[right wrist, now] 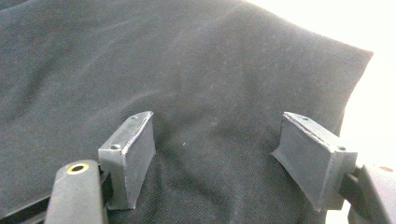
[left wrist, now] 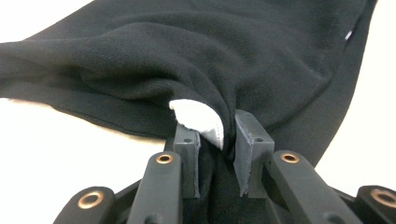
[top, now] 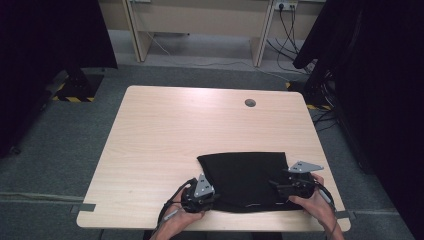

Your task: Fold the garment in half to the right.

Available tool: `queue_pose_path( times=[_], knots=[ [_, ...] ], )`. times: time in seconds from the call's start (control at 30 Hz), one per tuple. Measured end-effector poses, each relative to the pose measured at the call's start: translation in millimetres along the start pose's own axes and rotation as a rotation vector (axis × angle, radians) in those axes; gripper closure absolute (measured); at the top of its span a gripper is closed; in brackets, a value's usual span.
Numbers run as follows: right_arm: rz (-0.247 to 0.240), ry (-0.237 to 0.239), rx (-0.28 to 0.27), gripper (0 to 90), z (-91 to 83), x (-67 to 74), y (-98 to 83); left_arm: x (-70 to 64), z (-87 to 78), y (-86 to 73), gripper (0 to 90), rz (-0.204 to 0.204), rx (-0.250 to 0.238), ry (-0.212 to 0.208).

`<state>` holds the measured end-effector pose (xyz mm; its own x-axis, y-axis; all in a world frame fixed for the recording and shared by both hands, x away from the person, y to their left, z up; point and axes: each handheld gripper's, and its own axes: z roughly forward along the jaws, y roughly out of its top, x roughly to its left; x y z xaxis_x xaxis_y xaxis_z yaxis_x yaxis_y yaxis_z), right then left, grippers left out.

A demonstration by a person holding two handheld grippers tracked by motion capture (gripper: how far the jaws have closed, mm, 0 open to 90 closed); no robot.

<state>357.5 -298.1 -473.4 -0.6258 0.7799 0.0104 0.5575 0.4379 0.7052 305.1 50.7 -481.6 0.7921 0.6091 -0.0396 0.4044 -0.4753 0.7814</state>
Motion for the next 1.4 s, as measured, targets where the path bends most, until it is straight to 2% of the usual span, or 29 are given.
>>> queue_pose_path(
  times=[0.23, 0.37, 0.47, 0.67, 0.77, 0.9, 1.07, 1.23, 1.4],
  knots=[
    [0.002, -0.011, 0.022, 28.2, -5.2, -2.3, -0.8, -3.6, 0.3, 0.1, 72.1, 0.002, 0.001, -0.008],
    [0.038, -0.015, -0.019, 27.6, -9.3, 0.5, 4.8, -5.3, 0.4, 0.0, 71.4, 0.005, 0.0, 0.007],
    [0.028, -0.011, -0.034, 27.2, -11.2, 4.3, 10.1, -5.4, 0.3, 0.1, 71.3, 0.005, 0.002, 0.008],
    [0.007, 0.026, -0.052, 27.1, -8.8, 14.7, 23.5, -5.4, 0.4, 0.0, 71.3, 0.001, 0.001, 0.01],
    [0.0, 0.066, -0.071, 27.0, -9.6, 22.3, 36.1, -5.7, 0.3, -0.1, 71.4, -0.004, 0.001, 0.013],
    [-0.033, 0.09, -0.094, 27.0, -8.3, 34.1, 54.8, -5.0, 0.3, -0.2, 71.5, -0.016, -0.001, 0.007],
    [-0.059, 0.129, -0.102, 27.2, 6.2, 47.4, 77.3, -5.3, 0.1, -0.2, 71.5, -0.012, 0.002, 0.009],
    [-0.084, 0.195, -0.101, 28.5, 25.6, 62.7, 99.0, -5.4, 0.2, -0.2, 71.5, -0.012, 0.001, 0.009],
    [-0.128, 0.234, -0.073, 30.4, 50.0, 79.6, 119.8, -5.1, 0.3, -0.2, 71.5, -0.014, -0.001, 0.005]
  ],
)
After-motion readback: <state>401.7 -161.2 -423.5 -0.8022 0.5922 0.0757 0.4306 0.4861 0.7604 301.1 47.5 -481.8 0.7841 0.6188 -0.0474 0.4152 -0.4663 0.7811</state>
